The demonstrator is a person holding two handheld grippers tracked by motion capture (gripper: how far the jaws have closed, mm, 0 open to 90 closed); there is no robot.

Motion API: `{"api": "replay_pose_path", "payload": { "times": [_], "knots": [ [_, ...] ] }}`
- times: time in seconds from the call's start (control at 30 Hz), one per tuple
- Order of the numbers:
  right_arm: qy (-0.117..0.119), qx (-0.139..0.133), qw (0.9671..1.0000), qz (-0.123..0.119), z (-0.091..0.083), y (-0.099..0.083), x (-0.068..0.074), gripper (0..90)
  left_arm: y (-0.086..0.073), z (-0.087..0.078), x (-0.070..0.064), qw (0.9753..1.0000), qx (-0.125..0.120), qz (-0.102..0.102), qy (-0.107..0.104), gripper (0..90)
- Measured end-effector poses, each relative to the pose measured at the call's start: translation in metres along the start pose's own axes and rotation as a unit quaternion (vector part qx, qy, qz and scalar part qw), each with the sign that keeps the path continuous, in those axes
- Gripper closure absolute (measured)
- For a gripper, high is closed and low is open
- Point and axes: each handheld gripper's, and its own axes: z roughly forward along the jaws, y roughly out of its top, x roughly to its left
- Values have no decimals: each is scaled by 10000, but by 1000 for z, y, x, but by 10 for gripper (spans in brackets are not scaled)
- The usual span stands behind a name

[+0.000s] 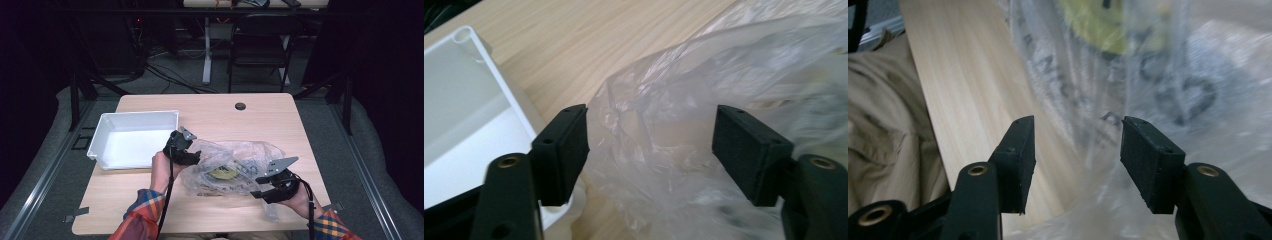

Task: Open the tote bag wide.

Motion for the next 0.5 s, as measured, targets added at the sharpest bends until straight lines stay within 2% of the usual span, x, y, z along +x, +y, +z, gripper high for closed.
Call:
{"api": "replay_pose_path", "payload": {
  "times": [0.07, 0.13, 0.2, 0.3, 0.4, 0.47, 0.5],
  "knots": [
    [-229, -177, 9996, 6, -4, 3, -1, 454, 0, -12, 0, 9998, -128, -56, -103, 262],
    [-500, -360, 9981, 53, -8, 7, -2, 447, 0, -23, -3, 9996, -224, -23, -166, 231],
    [-825, -380, 9958, 85, -10, 11, -6, 442, -2, -35, -9, 9989, -346, -35, -314, 210],
    [-1095, -374, 9932, 162, -8, 17, -13, 444, -3, -46, -17, 9979, -447, 66, -453, 191],
    [-1251, -311, 9915, 164, -4, 22, -20, 440, -5, -49, -31, 9971, -432, 208, -591, 173],
    [-1158, -245, 9928, 181, 1, 26, -25, 423, -8, -46, -40, 9966, -306, 366, -666, 165],
    [-1195, -212, 9924, 189, 4, 28, -26, 417, -9, -44, -44, 9965, -250, 437, -665, 164]
  ]
}}
